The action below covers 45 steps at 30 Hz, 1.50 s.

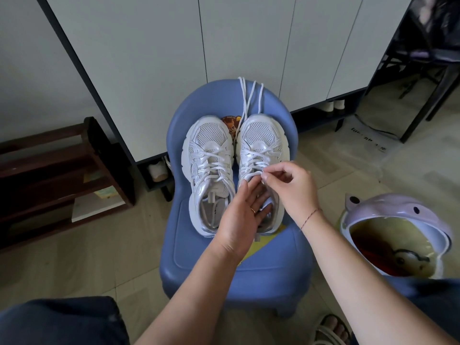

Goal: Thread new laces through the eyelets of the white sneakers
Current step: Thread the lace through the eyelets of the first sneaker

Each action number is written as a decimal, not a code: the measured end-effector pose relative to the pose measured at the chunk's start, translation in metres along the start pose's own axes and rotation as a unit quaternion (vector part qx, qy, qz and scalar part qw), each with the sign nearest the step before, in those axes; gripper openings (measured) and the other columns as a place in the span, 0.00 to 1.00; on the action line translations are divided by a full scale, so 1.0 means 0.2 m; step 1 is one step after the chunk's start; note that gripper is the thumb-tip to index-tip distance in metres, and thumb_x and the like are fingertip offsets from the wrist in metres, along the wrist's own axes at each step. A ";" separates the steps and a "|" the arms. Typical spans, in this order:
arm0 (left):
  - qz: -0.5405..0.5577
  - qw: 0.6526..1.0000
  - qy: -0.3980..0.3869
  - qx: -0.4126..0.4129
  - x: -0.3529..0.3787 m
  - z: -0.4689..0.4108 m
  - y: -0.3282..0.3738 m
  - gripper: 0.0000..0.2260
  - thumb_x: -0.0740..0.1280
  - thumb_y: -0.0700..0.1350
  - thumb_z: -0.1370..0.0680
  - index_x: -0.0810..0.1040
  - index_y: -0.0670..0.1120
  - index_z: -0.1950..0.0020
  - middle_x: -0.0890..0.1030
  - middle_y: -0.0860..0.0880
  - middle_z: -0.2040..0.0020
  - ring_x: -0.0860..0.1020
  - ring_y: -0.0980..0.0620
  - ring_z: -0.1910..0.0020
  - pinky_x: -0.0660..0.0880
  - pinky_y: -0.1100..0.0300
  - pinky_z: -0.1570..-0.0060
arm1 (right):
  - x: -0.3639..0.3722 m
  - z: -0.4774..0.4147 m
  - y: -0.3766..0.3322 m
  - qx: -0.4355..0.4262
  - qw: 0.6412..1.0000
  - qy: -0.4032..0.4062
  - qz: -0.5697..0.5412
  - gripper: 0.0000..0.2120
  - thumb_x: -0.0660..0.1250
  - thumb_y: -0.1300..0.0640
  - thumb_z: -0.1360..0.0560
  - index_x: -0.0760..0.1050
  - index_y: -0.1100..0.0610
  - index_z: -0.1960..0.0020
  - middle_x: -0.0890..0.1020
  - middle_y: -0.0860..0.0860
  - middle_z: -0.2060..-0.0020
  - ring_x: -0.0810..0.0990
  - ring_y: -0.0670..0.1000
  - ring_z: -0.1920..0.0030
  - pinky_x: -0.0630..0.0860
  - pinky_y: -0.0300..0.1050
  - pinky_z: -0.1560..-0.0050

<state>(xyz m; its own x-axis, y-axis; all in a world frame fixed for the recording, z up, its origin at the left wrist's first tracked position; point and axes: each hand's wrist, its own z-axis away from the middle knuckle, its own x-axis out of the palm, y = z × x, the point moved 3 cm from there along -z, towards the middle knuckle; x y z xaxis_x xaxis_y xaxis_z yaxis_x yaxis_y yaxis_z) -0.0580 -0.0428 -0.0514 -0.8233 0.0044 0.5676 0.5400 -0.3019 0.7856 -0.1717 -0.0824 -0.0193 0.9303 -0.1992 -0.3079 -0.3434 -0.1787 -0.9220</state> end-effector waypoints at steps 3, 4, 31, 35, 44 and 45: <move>-0.010 1.000 0.006 0.004 0.01 0.00 0.01 0.12 0.57 0.48 0.18 0.78 0.50 0.40 0.83 0.53 0.43 0.78 0.53 0.39 0.72 0.55 0.36 | -0.02 -0.01 -0.01 -0.008 1.000 -0.003 0.018 0.02 0.72 0.61 0.30 0.82 0.55 0.59 0.82 0.48 0.60 0.78 0.40 0.61 0.71 0.27 0.60; -0.014 1.000 0.008 0.008 0.01 0.00 0.01 0.12 0.58 0.47 0.18 0.78 0.49 0.40 0.83 0.52 0.43 0.78 0.53 0.39 0.72 0.55 0.36 | -0.02 0.00 -0.01 -0.012 1.000 -0.004 0.023 0.02 0.72 0.61 0.30 0.82 0.54 0.59 0.82 0.47 0.60 0.78 0.40 0.61 0.71 0.27 0.60; -0.063 0.994 0.090 0.021 0.05 -0.02 -0.04 0.12 0.68 0.41 0.23 0.81 0.46 0.40 0.83 0.44 0.47 0.79 0.53 0.53 0.74 0.60 0.51 | -0.03 -0.14 -0.12 0.018 0.971 -0.166 0.173 0.12 0.64 0.59 0.23 0.73 0.50 0.64 0.76 0.47 0.76 0.74 0.45 0.72 0.73 0.42 0.63; -0.032 0.992 0.124 0.013 0.07 -0.04 -0.04 0.10 0.69 0.42 0.23 0.82 0.44 0.42 0.84 0.42 0.47 0.80 0.50 0.51 0.76 0.59 0.49 | -0.04 -0.12 -0.09 0.064 0.987 -0.142 0.042 0.10 0.64 0.64 0.24 0.75 0.55 0.63 0.74 0.49 0.79 0.71 0.44 0.78 0.72 0.39 0.67; -0.041 0.995 0.093 0.021 0.07 -0.04 -0.04 0.12 0.64 0.41 0.20 0.79 0.43 0.38 0.83 0.44 0.44 0.80 0.48 0.41 0.76 0.58 0.41 | -0.06 0.02 0.03 0.067 0.990 -0.078 -0.095 0.06 0.73 0.62 0.30 0.80 0.52 0.56 0.82 0.49 0.61 0.79 0.42 0.59 0.76 0.35 0.54; -0.042 0.994 0.094 0.021 0.07 -0.04 -0.04 0.12 0.64 0.41 0.20 0.79 0.43 0.38 0.83 0.44 0.44 0.80 0.48 0.41 0.75 0.58 0.40 | -0.06 0.02 0.04 0.065 0.991 -0.074 -0.094 0.05 0.73 0.61 0.30 0.81 0.52 0.57 0.83 0.49 0.60 0.80 0.43 0.58 0.76 0.35 0.54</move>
<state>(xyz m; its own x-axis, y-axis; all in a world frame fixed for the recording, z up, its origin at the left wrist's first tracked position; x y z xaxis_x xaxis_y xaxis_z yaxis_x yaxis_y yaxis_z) -0.0751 -0.0475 -0.0518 -0.8819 -0.1520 0.4463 0.4714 -0.2675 0.8404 -0.1856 -0.0777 -0.0244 0.9884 -0.0288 -0.1492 -0.1509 -0.0722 -0.9859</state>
